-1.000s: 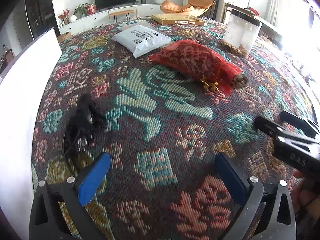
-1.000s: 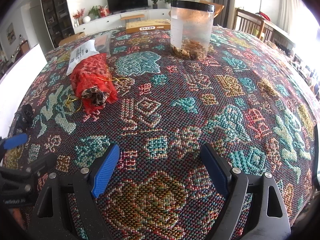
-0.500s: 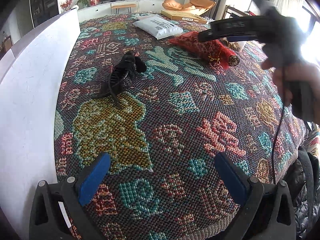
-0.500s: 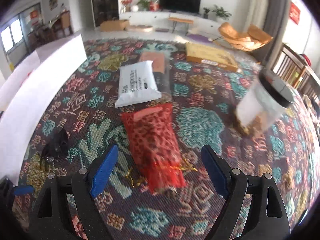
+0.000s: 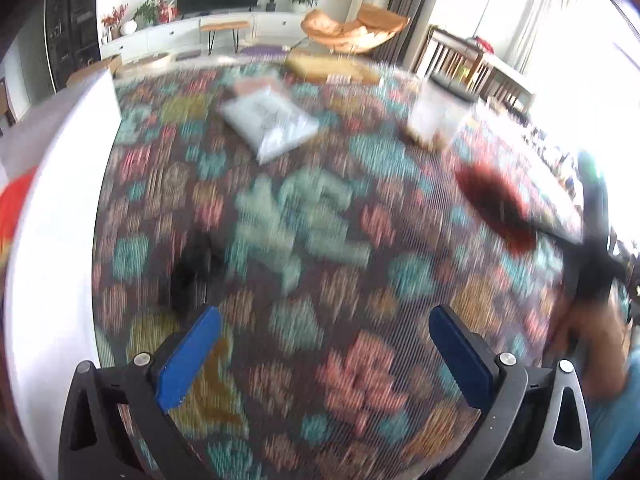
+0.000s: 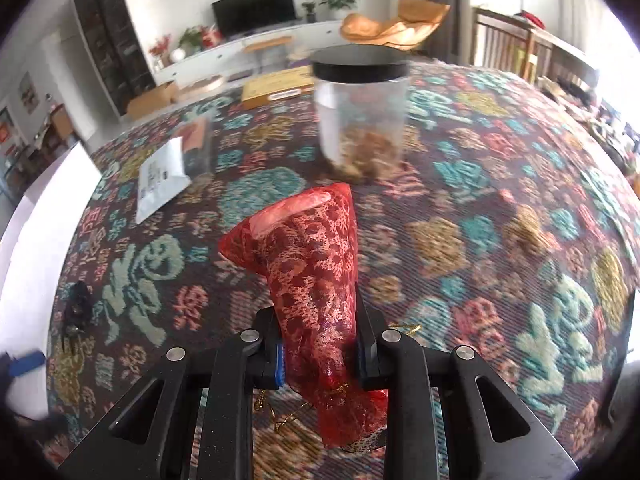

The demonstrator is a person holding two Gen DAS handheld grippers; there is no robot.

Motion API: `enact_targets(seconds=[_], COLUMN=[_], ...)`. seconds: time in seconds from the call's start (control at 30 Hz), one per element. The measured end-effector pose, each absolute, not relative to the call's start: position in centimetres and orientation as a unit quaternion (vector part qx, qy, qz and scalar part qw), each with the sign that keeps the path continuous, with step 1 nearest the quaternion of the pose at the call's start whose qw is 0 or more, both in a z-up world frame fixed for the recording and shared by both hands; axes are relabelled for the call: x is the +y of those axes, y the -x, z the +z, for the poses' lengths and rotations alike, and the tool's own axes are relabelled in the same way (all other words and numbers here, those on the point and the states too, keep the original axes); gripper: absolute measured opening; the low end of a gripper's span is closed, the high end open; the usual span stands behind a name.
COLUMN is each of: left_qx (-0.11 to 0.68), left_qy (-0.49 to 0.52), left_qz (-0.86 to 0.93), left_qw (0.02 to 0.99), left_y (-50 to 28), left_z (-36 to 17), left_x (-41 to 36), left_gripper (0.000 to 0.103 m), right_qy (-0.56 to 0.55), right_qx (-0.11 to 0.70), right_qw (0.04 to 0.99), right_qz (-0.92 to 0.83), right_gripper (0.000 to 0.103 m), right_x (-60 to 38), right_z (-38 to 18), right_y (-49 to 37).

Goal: Organize soft objects
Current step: 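Grasp white wipes packet with left tool while right tool lifts red mesh bag, then carry wipes packet and red mesh bag over the cardboard box and open both tools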

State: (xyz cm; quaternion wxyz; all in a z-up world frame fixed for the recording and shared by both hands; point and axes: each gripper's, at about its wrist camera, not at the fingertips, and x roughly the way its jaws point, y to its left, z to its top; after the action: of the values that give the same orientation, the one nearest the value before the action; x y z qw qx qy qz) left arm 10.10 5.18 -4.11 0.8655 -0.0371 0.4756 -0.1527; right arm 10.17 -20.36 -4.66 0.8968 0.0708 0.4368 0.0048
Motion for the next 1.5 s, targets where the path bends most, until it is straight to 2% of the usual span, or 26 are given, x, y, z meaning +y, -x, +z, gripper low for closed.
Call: enact_targets(seconds=[0.1,0.3,0.47,0.57,0.63,0.7,0.77,0.97,1.1,1.27,1.4,1.43,1.47,1.5], left_qx=[0.475,0.510,0.535,0.564,0.569,0.549,0.548,0.536,0.514,0.474,0.471,0.473,0.474,0.476], left_qy=[0.082,0.081,0.119,0.101,0.099,0.085,0.087,0.090,0.094,0.099,0.078,0.077,0.076,0.073], left_qz=[-0.157,-0.083,-0.049,-0.016,-0.006,-0.009,-0.033,-0.095,-0.130,-0.076,0.030,0.059,0.088,0.115], left_qw=[0.862,0.852,0.835,0.819,0.817,0.831,0.831,0.834,0.843,0.871,0.878,0.876,0.873,0.869], left_y=[-17.6,-31.0,-35.9,-37.1,-36.9,-36.1,-35.4,-29.8,-23.6,-16.4,-12.4,-11.5,-10.5,-9.8], left_z=[-2.2,-4.9,-8.5,-11.2,-12.3,-11.9,-11.4,-6.3,-0.8,4.5,4.5,4.1,3.6,3.0], left_x=[5.3,5.5,5.2,4.5,4.8,5.1,5.7,8.2,12.7,22.7,31.2,33.0,34.9,36.6], left_gripper=[0.103,0.102,0.102,0.102,0.098,0.074,0.069,0.069,0.069,0.069,0.070,0.071,0.072,0.079], right_qy=[-0.098,-0.114,-0.085,-0.097,-0.106,-0.108,-0.113,-0.156,-0.182,-0.177,-0.171,-0.170,-0.171,-0.165], right_qx=[0.420,0.377,0.387,0.383,0.382,0.382,0.383,0.399,0.405,0.397,0.400,0.402,0.403,0.408], right_qw=[0.902,0.919,0.918,0.918,0.918,0.917,0.917,0.903,0.893,0.875,0.830,0.819,0.807,0.793], right_qz=[-0.010,-0.036,-0.026,-0.022,-0.021,-0.019,-0.017,0.006,0.066,0.213,0.349,0.372,0.397,0.421], right_gripper=[0.027,0.027,0.028,0.029,0.029,0.029,0.029,0.024,0.023,0.023,0.023,0.026,0.036,0.044], right_x=[-22.2,-23.2,-22.2,-22.8,-23.2,-23.3,-23.5,-24.9,-23.1,-12.9,-0.3,2.4,5.5,8.5], right_z=[-5.6,-6.7,-7.3,-7.3,-7.3,-7.4,-7.5,-7.2,-4.0,3.4,8.7,9.4,10.0,10.1], right_y=[-8.7,-6.9,-7.5,-7.4,-7.2,-7.1,-7.1,-7.4,-7.2,-8.1,-9.0,-9.0,-9.3,-9.5])
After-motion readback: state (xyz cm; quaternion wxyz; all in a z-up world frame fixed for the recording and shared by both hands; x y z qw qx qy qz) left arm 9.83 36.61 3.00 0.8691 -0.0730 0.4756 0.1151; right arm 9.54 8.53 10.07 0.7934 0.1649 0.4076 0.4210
